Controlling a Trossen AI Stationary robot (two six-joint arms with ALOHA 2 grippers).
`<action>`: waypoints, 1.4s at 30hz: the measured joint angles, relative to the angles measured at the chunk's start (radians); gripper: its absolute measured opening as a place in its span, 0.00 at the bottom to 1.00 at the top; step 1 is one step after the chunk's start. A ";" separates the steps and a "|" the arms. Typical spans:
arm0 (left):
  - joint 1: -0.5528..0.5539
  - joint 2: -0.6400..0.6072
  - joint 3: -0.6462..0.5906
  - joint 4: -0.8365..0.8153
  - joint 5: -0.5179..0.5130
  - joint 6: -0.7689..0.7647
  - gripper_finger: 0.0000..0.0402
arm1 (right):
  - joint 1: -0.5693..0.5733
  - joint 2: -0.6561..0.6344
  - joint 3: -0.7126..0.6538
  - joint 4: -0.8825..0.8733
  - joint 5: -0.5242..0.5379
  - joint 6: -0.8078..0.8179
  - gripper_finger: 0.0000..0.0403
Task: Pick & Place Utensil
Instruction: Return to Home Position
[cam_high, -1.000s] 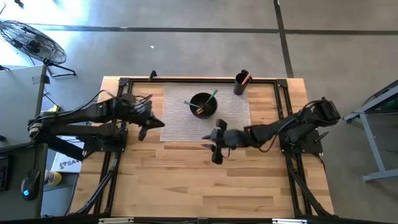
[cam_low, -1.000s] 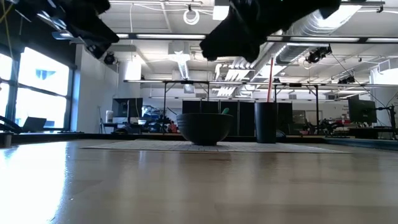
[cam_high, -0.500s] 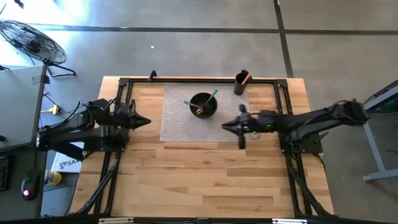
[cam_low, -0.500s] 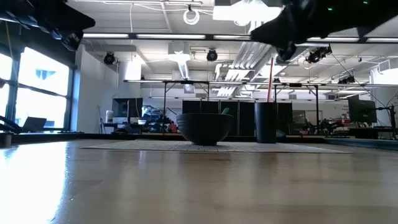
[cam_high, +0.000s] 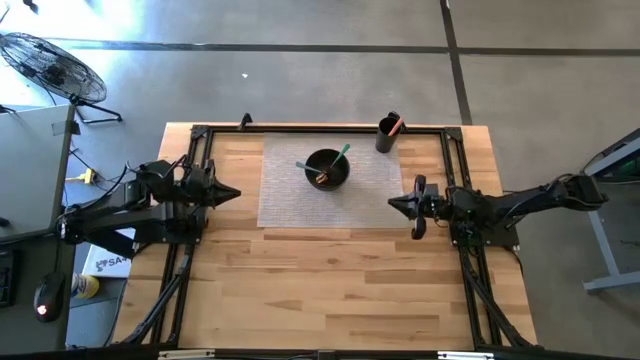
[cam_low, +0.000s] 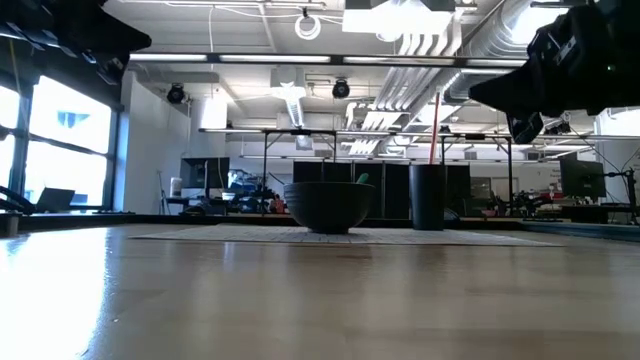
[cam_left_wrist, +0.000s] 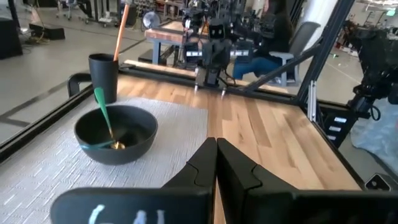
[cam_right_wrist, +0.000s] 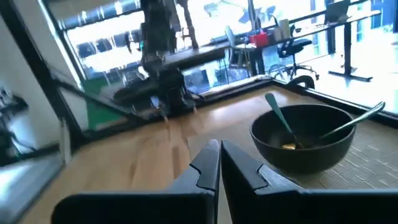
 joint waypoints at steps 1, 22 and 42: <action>0.000 0.000 0.000 -0.009 0.000 0.001 0.01 | 0.000 -0.006 0.002 -0.005 0.006 0.026 0.02; 0.000 0.000 -0.183 0.169 -0.023 -0.018 0.01 | -0.096 -0.364 0.002 -0.236 -0.073 -0.184 0.01; 0.000 -0.102 -0.184 0.103 -0.052 0.057 0.01 | -0.096 -0.363 0.001 -0.373 0.149 -0.178 0.02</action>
